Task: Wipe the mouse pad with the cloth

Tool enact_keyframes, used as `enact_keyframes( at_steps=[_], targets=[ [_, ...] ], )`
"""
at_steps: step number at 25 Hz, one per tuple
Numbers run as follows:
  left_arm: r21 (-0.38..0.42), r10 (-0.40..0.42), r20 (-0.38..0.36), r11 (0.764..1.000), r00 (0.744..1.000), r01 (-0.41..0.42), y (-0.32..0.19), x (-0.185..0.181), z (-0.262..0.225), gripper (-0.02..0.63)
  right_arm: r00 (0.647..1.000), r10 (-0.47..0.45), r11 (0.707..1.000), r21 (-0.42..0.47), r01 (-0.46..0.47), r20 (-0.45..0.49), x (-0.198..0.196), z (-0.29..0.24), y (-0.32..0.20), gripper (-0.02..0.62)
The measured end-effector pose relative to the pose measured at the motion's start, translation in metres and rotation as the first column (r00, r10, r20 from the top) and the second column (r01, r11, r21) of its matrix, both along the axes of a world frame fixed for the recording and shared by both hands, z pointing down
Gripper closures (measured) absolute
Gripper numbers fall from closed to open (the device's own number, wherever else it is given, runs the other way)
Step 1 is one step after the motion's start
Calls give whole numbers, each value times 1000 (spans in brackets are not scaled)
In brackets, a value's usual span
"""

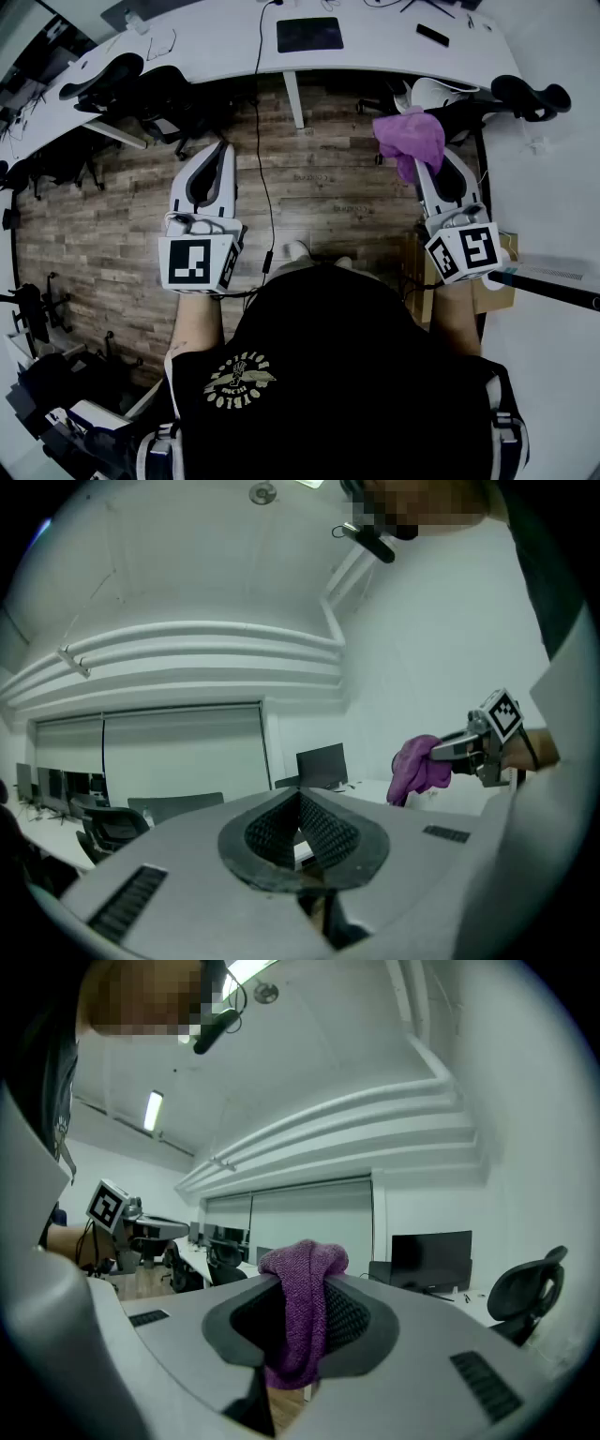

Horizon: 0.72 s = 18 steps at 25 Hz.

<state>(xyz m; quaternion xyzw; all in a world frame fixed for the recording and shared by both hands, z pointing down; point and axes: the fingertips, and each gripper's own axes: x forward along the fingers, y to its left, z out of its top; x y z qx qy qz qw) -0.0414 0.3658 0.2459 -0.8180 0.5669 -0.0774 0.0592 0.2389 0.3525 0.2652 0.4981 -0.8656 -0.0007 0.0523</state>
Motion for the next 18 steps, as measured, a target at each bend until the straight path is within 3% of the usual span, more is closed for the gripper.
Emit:
enact_keyframes(
  at_steps=[10, 18],
  targets=[
    [-17, 11, -38, 1000, 999, -12, -18, -53, 25, 604, 999, 40, 999, -29, -39, 13, -40, 13, -7, 506],
    [-36, -14, -51, 999, 999, 12, -37, -75, 40, 604, 999, 41, 998, -43, -40, 34, -47, 22, -34, 506]
  ],
)
